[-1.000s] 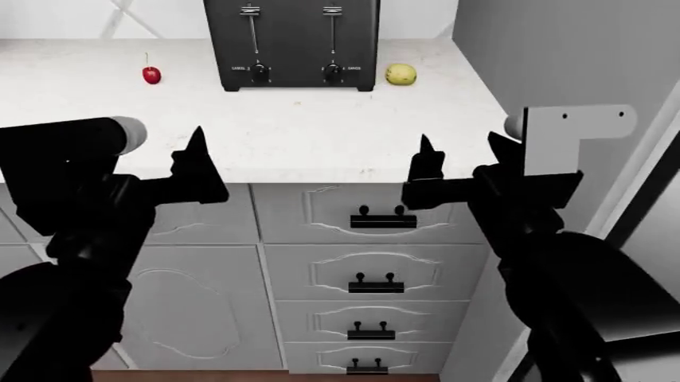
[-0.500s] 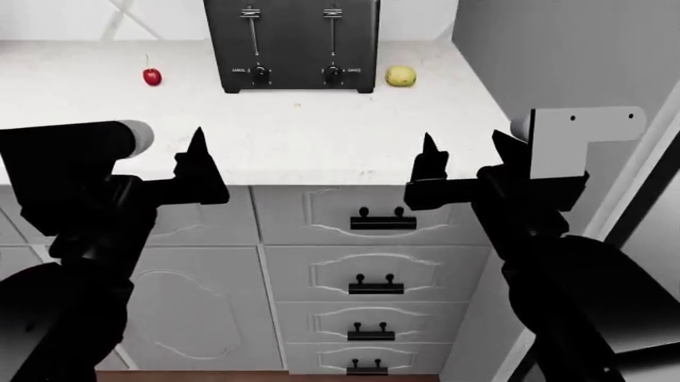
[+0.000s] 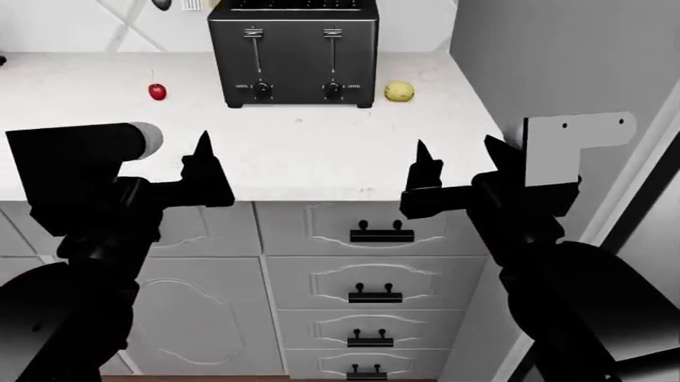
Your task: Pick the cherry from the counter and place it in the cabinet.
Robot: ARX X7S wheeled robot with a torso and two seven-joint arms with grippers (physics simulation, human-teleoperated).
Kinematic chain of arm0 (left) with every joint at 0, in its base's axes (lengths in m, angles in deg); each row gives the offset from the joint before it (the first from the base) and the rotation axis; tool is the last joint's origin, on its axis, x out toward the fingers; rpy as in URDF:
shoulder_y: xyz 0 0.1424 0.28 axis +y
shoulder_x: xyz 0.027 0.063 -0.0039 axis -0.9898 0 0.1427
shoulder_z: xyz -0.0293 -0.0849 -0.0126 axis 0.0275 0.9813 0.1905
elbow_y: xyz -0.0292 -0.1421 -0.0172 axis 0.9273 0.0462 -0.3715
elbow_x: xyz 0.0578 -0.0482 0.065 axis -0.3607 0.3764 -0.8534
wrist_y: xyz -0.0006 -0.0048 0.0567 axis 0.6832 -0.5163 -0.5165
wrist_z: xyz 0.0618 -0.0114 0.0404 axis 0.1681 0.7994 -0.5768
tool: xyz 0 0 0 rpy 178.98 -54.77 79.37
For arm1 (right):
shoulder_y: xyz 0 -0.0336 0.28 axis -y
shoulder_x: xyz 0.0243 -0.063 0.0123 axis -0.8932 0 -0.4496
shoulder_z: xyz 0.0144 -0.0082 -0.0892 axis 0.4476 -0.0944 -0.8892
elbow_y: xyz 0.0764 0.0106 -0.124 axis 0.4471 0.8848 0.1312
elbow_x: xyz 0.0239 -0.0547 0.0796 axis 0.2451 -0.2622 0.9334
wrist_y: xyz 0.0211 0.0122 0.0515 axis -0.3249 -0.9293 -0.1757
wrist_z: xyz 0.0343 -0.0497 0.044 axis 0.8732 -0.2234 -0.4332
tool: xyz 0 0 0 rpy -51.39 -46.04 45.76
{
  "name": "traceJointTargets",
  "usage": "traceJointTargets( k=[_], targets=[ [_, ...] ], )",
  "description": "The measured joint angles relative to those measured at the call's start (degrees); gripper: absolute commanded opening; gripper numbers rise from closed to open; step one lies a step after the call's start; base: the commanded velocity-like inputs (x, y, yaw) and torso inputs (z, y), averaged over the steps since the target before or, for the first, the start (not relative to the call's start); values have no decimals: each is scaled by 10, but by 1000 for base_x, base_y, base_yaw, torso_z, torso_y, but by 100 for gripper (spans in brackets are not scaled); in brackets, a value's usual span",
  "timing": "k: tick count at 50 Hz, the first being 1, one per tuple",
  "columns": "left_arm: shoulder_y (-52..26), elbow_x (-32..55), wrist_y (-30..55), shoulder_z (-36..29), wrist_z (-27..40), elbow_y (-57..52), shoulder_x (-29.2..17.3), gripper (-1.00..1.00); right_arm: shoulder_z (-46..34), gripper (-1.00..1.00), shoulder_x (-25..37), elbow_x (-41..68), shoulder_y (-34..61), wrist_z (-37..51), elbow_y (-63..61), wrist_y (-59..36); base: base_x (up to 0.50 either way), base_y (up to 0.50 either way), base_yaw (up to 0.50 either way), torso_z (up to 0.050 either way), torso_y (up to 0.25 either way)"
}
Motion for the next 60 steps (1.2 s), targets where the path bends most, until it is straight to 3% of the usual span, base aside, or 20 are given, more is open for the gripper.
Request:
traceJointTargets(
  k=[17, 60],
  targets=[
    [2, 9, -1, 0, 6, -1, 0, 100, 0, 100, 4, 14, -5, 4, -3, -3, 0, 9, 0, 35, 0],
    [6, 33, -2, 5, 21, -3, -5, 100, 3, 100, 8, 44, -7, 19, -1, -6, 23, 490, 0, 0, 0]
  ],
)
